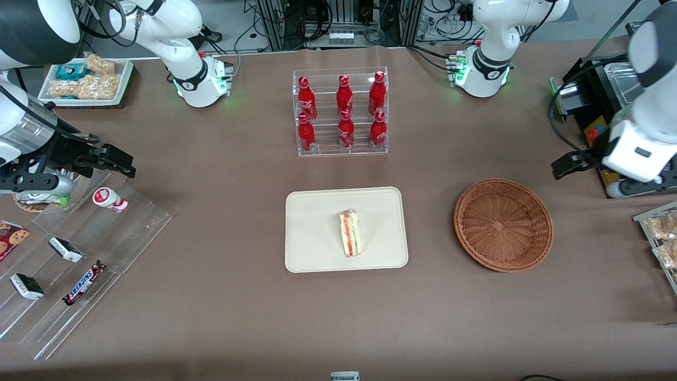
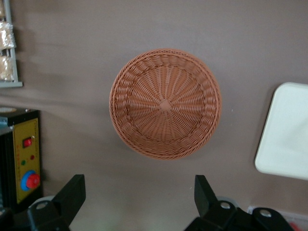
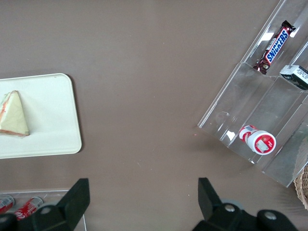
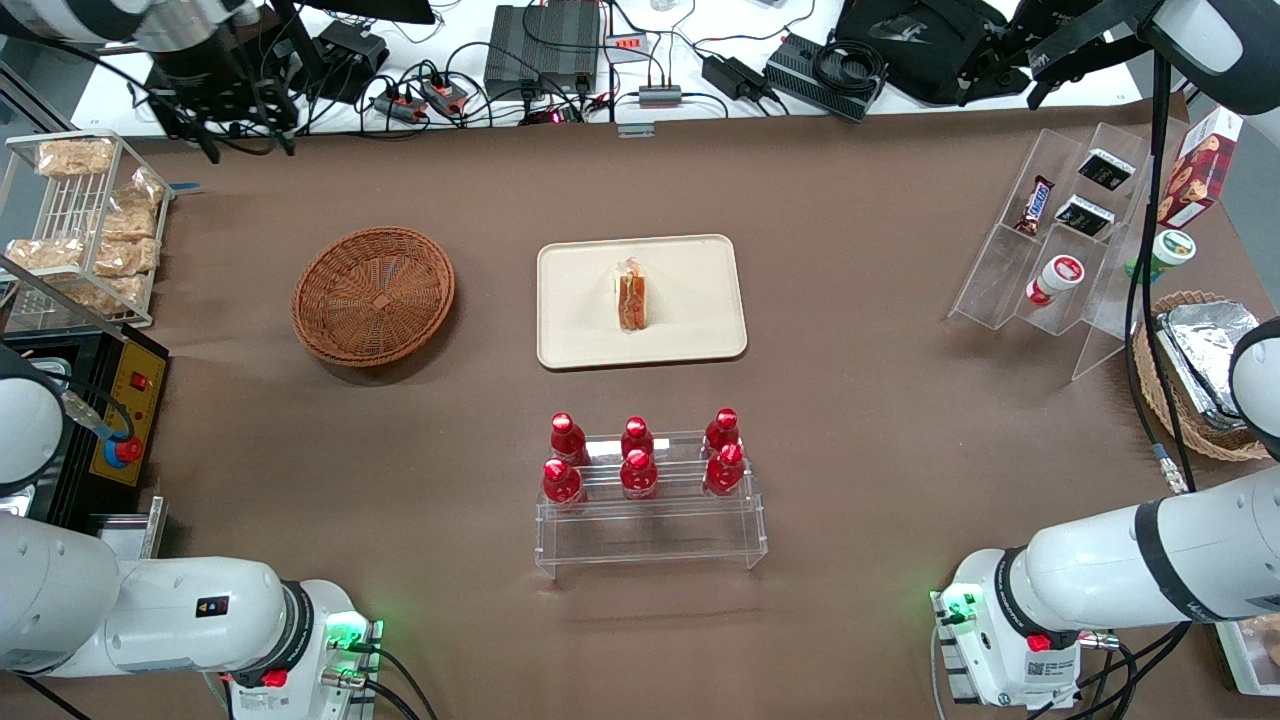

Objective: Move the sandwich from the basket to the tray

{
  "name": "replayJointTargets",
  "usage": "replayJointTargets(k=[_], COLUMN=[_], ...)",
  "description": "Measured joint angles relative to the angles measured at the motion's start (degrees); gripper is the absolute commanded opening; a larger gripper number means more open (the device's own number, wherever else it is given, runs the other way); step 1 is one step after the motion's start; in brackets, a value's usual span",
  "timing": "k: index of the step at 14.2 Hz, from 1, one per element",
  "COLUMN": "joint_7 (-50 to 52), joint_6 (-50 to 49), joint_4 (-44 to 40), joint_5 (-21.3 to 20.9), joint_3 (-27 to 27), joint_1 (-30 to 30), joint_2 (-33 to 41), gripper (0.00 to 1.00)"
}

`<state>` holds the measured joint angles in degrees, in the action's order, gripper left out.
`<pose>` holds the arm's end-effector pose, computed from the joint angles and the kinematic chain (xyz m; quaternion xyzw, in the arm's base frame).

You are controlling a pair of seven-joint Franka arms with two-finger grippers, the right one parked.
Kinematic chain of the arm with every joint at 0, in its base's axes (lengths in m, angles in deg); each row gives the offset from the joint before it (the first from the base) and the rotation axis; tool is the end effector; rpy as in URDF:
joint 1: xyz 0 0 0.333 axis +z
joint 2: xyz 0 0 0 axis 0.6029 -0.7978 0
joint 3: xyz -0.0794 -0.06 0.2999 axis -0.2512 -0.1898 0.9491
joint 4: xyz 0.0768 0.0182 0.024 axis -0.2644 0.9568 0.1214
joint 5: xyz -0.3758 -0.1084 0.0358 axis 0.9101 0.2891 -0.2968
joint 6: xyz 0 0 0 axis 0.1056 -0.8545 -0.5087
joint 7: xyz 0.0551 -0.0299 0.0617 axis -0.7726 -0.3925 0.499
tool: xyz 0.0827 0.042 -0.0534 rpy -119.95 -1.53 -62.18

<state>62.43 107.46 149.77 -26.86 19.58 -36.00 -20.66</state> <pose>0.5655 -0.0158 0.5707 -0.9968 -0.0695 0.0355 0.0199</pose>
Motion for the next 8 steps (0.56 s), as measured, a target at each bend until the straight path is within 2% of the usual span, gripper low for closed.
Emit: replayJointTargets(k=[3,8], joint_7=[-8.8,-8.79], joint_6=[0.34,2.17], joint_4=[-0.47,-1.93], joint_5=[0.58,0.58], joint_3=[2.12,2.09], joint_1=[-0.06,-0.8], joint_2=[-0.02,-0.57], gripper=[1.0,1.0])
